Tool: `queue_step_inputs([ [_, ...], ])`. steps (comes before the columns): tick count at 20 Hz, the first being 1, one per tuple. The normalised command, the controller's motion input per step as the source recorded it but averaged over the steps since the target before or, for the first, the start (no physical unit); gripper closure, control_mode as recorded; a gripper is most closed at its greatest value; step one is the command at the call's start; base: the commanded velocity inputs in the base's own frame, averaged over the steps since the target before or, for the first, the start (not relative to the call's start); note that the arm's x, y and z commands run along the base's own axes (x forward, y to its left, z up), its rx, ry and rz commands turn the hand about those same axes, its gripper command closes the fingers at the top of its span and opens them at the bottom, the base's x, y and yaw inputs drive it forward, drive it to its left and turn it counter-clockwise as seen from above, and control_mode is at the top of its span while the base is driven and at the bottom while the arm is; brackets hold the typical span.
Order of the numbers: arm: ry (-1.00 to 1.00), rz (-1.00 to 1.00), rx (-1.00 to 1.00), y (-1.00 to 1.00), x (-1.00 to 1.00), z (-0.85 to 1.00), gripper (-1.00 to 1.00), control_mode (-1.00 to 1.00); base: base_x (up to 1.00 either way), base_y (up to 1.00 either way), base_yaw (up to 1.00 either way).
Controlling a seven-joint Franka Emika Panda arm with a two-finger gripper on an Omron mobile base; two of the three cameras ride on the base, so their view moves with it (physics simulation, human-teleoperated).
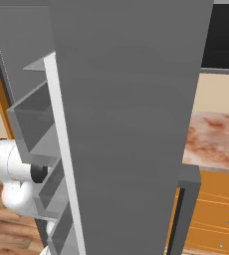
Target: Fully open the fridge drawer.
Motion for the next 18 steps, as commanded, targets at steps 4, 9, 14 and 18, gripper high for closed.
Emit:
queue_step_inputs([
  [4,-0.03,0.00,0.01,-0.28,-0.89,0.16,-1.00,-1.00,0.00,0.00,0.00],
  [9,-0.11,-0.02,0.05,0.18,-0.18,0.79,-1.00,-1.00,0.00,0.00,0.00],
  [14,0.00,0.00,0.00,0.00,0.00,0.00,-1.00,-1.00,0.00,0.00,0.00],
  [18,-0.01,0.00,0.00,0.00,-0.04,0.00,-1.00,-1.00,0.00,0.00,0.00],
])
